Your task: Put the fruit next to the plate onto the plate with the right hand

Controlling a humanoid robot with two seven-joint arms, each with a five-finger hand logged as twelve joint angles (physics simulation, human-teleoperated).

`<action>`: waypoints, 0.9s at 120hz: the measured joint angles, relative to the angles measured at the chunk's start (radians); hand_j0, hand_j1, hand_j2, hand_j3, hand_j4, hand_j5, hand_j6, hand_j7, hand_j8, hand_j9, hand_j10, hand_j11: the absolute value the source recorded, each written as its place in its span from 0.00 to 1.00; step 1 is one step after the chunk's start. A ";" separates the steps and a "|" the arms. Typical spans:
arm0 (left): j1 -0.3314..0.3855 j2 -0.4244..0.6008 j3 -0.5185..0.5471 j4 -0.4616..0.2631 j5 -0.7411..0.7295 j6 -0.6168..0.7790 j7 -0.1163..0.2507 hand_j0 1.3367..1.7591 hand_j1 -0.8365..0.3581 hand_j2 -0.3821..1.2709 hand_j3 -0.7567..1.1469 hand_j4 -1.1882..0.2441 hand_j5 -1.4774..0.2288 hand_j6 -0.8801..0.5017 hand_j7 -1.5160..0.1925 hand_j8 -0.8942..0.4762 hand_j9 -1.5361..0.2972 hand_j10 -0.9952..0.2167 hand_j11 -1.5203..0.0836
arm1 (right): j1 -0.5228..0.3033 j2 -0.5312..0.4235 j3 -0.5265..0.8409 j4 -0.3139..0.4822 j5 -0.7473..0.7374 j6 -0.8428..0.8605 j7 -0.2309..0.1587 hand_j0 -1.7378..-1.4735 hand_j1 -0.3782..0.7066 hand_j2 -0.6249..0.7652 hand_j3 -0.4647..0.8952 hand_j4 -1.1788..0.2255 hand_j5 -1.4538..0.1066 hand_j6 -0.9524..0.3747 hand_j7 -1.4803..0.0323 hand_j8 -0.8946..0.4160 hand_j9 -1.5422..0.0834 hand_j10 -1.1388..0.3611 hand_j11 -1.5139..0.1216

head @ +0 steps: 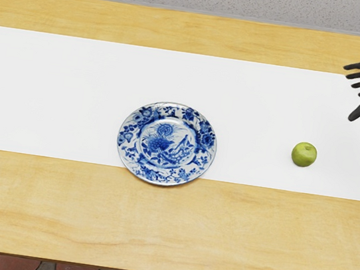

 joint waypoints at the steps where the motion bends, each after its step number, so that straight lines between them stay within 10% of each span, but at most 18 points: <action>1: 0.000 0.000 0.000 0.000 0.000 0.000 0.000 0.76 0.99 0.23 0.40 0.82 0.86 0.63 0.88 0.65 0.83 0.82 0.94 | 0.000 -0.001 0.001 0.000 0.000 0.002 0.000 0.30 0.03 0.45 0.34 0.84 0.93 0.72 0.98 0.68 0.95 0.76 0.93; 32: 0.000 0.000 0.000 0.000 0.000 0.000 0.000 0.76 0.99 0.23 0.40 0.82 0.86 0.63 0.88 0.65 0.83 0.82 0.94 | -0.067 0.052 -0.040 0.005 -0.061 -0.144 0.010 0.30 0.03 0.45 0.34 0.84 0.93 0.72 0.98 0.68 0.95 0.76 0.93; 68: 0.000 0.000 0.000 0.000 0.000 0.000 0.000 0.76 0.99 0.23 0.40 0.82 0.86 0.63 0.88 0.65 0.83 0.82 0.94 | -0.172 0.060 -0.005 0.064 -0.307 -0.402 0.123 0.30 0.03 0.45 0.34 0.84 0.93 0.72 0.98 0.68 0.95 0.76 0.93; 108: 0.000 0.000 0.000 0.000 0.000 0.000 0.000 0.76 0.99 0.23 0.40 0.82 0.86 0.63 0.88 0.65 0.83 0.82 0.94 | -0.233 -0.025 0.037 0.282 -0.395 -0.491 0.161 0.30 0.03 0.45 0.34 0.84 0.93 0.72 0.98 0.68 0.95 0.76 0.93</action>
